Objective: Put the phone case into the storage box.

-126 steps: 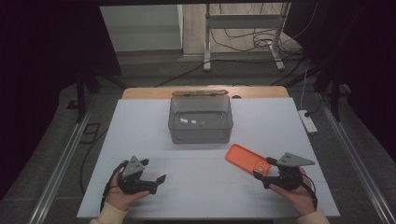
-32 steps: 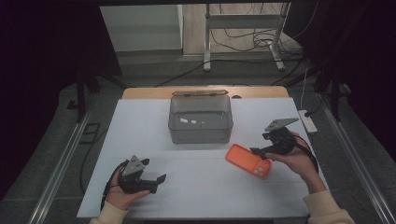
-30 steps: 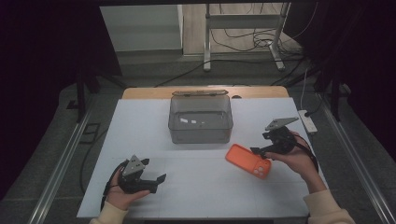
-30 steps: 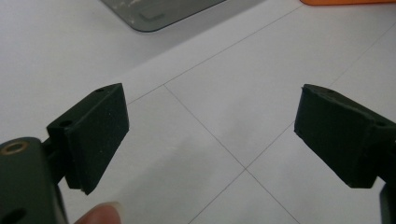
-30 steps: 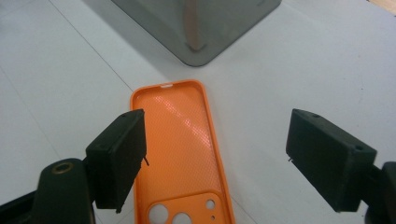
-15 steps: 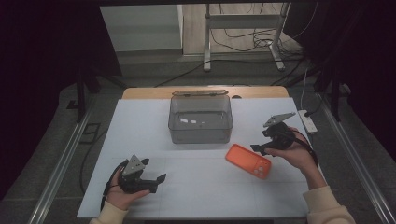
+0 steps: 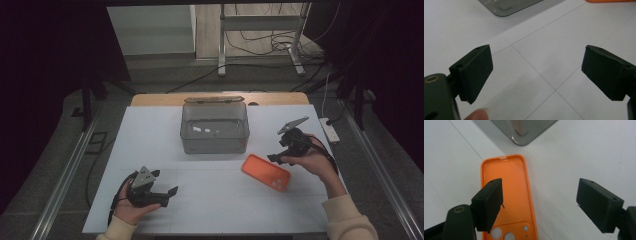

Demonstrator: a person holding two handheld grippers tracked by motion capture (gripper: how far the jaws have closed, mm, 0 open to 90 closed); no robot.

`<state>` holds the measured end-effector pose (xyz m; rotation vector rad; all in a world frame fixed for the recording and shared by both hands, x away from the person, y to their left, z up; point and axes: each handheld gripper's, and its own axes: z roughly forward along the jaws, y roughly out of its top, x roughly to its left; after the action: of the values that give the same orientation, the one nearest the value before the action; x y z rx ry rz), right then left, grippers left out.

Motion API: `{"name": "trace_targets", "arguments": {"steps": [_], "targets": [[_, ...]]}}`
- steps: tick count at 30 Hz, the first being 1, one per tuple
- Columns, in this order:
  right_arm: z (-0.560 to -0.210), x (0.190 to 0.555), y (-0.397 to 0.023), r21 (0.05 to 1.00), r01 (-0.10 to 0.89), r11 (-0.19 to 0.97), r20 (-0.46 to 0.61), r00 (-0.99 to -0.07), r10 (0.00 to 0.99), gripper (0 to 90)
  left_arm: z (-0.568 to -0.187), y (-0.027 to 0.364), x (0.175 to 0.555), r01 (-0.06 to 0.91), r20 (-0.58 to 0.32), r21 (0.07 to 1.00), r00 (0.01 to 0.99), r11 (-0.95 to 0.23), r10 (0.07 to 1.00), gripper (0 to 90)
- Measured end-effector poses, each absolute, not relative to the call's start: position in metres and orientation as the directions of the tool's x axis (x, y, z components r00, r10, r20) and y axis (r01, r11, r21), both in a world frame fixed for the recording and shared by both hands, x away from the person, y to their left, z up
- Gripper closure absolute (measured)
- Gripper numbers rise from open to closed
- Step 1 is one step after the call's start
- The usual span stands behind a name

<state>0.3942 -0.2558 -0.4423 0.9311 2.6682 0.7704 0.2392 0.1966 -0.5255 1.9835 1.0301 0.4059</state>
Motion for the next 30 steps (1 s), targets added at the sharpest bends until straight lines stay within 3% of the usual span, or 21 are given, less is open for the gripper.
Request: {"name": "trace_targets", "arguments": {"steps": [30], "targets": [[-0.462, 0.403, -0.251, 0.471, 0.548, 0.691, -0.018, -0.777, 0.629, 21.8, -0.525, 0.197, 0.238, 0.51, -0.092, 0.804, 0.615, -0.306, 0.783, 10.3]]}}
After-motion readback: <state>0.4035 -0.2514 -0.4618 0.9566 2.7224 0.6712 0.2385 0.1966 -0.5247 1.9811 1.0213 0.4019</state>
